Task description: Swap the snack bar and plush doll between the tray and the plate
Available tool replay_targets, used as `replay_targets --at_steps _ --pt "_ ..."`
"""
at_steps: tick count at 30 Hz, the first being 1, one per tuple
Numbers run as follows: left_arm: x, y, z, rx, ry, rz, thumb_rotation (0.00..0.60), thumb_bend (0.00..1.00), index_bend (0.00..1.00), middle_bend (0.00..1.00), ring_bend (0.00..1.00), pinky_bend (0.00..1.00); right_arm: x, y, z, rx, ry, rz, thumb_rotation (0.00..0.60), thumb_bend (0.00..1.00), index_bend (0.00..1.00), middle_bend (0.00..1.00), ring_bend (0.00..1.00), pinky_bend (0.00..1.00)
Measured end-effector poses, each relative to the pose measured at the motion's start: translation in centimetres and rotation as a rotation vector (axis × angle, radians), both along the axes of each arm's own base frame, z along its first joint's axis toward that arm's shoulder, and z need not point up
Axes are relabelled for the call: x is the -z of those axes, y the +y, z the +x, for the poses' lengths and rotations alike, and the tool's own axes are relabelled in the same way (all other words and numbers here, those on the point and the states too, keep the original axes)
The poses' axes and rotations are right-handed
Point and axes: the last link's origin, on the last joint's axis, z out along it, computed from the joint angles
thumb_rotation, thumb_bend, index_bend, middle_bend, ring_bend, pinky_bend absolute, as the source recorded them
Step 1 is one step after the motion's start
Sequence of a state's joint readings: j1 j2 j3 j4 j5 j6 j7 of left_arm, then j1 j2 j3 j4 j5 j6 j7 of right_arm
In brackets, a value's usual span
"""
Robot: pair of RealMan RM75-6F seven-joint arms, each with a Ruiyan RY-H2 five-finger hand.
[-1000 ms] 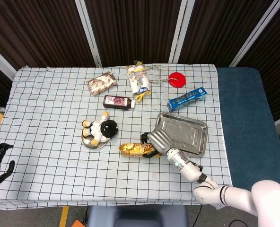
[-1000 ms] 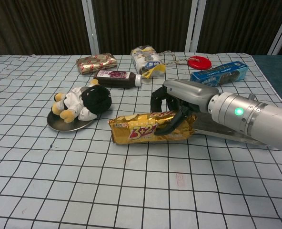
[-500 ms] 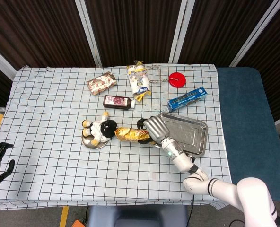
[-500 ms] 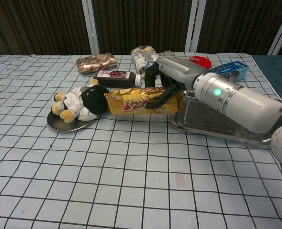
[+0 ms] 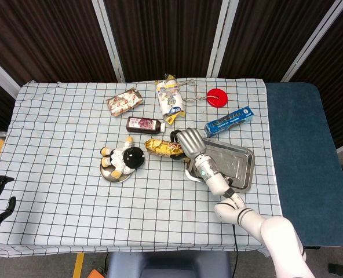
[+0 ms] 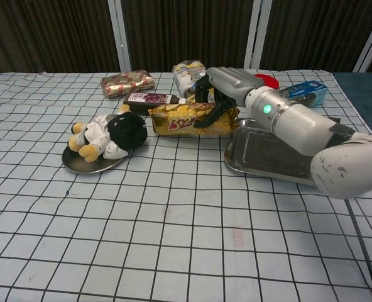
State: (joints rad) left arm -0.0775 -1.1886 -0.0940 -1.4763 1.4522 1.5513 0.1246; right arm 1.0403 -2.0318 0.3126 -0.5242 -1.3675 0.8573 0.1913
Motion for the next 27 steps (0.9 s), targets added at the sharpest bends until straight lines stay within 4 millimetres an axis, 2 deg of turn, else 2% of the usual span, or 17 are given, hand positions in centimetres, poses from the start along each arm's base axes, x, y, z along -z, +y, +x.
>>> replay_targets --at_steps 2,5,8,10,14,20,23,27 --pt "0.0 0.0 0.0 -0.001 0.0 0.0 0.6 0.42 0.29 0.28 0.15 0.12 0.3 -0.4 0.0 0.017 -0.009 0.02 0.6 0.3 0.48 0.35 0.31 0.38" --pt "-0.1 0.0 -0.1 0.0 -0.001 0.002 0.6 0.42 0.29 0.28 0.15 0.12 1.2 -0.7 0.2 0.048 -0.022 0.078 0.6 0.21 0.28 0.16 0.08 0.21" --pt "-0.1 0.0 -0.1 0.0 -0.001 0.005 0.6 0.42 0.29 0.28 0.15 0.12 1.6 -0.8 0.1 0.055 -0.017 0.12 0.6 0.15 0.1 0.02 0.0 0.07" --pt "-0.1 0.0 -0.1 -0.002 -0.001 0.005 0.6 0.42 0.29 0.28 0.15 0.12 1.7 -0.7 0.0 0.049 -0.014 0.135 0.6 0.12 0.02 0.0 0.0 0.01" --pt "-0.1 0.0 -0.1 -0.002 0.002 0.003 0.6 0.42 0.29 0.28 0.15 0.12 1.2 -0.6 0.0 0.021 -0.031 0.138 0.6 0.11 0.0 0.0 0.0 0.0" --pt "0.1 0.0 -0.2 -0.008 0.004 -0.007 0.6 0.42 0.29 0.28 0.15 0.12 -0.6 0.5 0.1 -0.054 -0.092 0.118 0.6 0.11 0.0 0.0 0.0 0.0" --pt "0.2 0.2 -0.2 -0.012 0.006 -0.012 0.6 0.42 0.29 0.28 0.15 0.12 -1.9 1.9 -0.2 -0.095 -0.103 0.101 0.6 0.11 0.0 0.0 0.0 0.0" --pt "0.3 0.2 -0.1 -0.01 0.008 -0.011 0.6 0.42 0.29 0.27 0.15 0.12 -4.6 5.1 -1.1 -0.128 -0.085 0.077 0.6 0.11 0.0 0.0 0.0 0.02"
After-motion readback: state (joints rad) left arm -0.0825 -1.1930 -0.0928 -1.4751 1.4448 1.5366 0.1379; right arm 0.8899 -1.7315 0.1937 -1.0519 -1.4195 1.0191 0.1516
